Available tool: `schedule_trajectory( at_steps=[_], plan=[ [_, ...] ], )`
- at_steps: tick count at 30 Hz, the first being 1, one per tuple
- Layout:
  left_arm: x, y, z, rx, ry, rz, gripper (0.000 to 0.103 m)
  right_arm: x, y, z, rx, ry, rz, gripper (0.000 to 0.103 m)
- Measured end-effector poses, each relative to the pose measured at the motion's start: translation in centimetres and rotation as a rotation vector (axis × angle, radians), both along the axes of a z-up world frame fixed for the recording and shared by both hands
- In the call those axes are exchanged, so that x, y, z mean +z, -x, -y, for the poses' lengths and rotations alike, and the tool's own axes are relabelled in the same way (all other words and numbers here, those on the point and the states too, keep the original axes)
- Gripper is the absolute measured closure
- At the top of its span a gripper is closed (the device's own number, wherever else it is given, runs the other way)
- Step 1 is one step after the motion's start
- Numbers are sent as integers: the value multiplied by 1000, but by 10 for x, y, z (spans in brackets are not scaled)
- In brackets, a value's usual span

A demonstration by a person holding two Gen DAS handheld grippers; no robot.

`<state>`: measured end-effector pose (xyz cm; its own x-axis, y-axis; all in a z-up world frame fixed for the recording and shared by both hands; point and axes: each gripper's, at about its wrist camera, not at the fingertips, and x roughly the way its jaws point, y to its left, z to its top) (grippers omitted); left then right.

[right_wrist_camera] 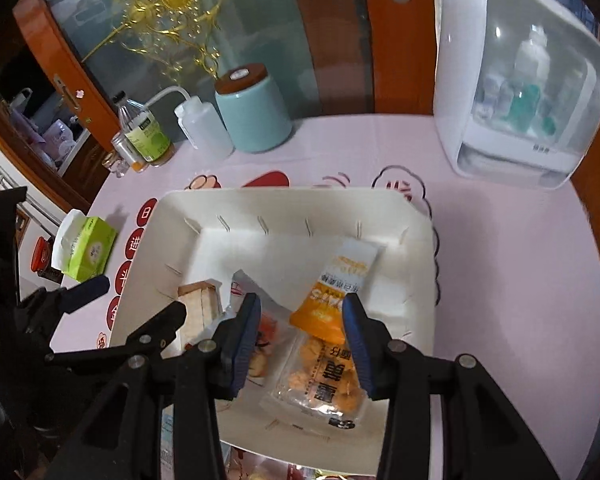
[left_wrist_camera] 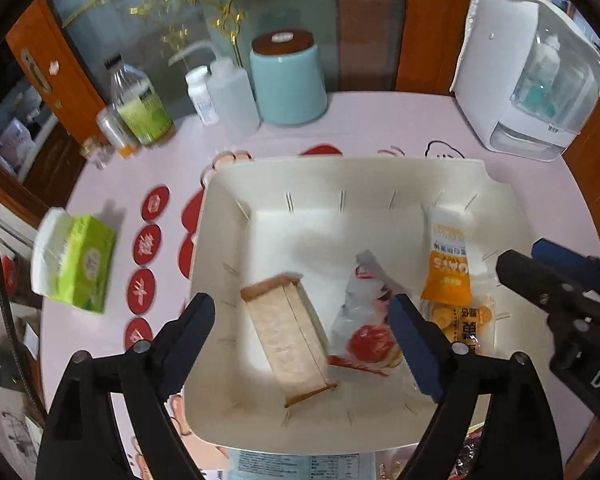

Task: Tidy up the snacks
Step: 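Carry both packs over the white tray and release them inside, then grasp the large clear bag with the left gripper while the right grasps the green pastry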

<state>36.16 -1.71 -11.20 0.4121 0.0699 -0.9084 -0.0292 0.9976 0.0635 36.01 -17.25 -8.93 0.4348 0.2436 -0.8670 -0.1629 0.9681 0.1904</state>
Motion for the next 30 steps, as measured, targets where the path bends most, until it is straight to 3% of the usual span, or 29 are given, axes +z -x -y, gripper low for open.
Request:
schedule_trajectory(
  at_steps=[11,23,30],
  plan=[
    [-16,12,-24,34,69,-51,13,-19,12,2,-49,-77,-27,45],
    [23,53,-11,-70,36,40,10,1,50,-6,-63,-96,18,45],
    [38,87,-13,-97,62,64,8,13,80,-10,-65,-95,37,45]
  ],
)
